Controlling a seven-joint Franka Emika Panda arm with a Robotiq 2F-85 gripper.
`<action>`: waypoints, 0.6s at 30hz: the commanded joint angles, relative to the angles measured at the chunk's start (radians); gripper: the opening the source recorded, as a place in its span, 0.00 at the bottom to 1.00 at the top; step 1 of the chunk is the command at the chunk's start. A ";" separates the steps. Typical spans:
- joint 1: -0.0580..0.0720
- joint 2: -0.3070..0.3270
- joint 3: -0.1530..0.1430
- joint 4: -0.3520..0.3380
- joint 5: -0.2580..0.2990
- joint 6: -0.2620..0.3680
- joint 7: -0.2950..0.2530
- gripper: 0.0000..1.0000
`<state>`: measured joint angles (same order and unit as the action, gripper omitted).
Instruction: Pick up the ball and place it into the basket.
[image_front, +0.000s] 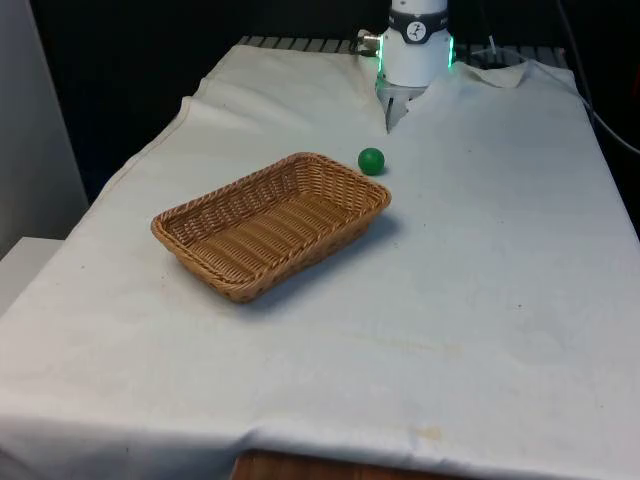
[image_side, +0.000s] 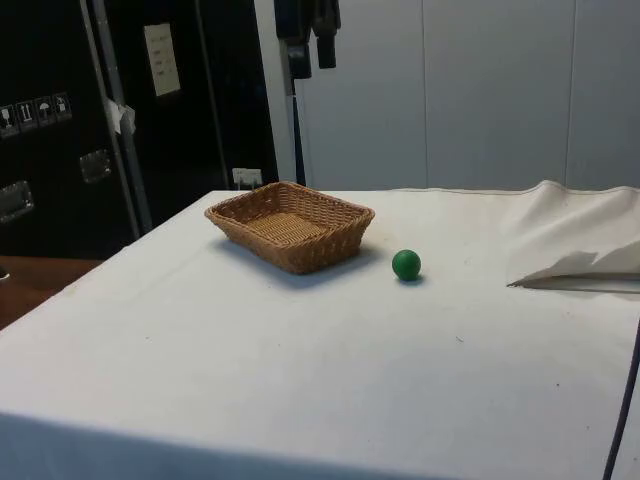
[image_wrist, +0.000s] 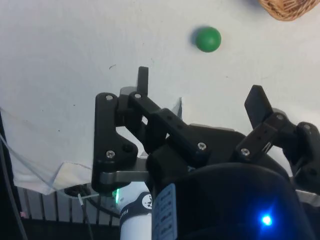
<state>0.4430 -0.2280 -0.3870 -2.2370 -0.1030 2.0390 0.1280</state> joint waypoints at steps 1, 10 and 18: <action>-0.001 -0.009 0.002 -0.007 -0.006 0.004 0.005 1.00; -0.002 -0.025 0.003 -0.023 -0.014 0.004 0.008 1.00; -0.004 -0.049 0.002 -0.047 -0.035 0.004 0.012 1.00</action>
<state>0.4430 -0.2680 -0.3880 -2.2750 -0.1260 2.0390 0.1320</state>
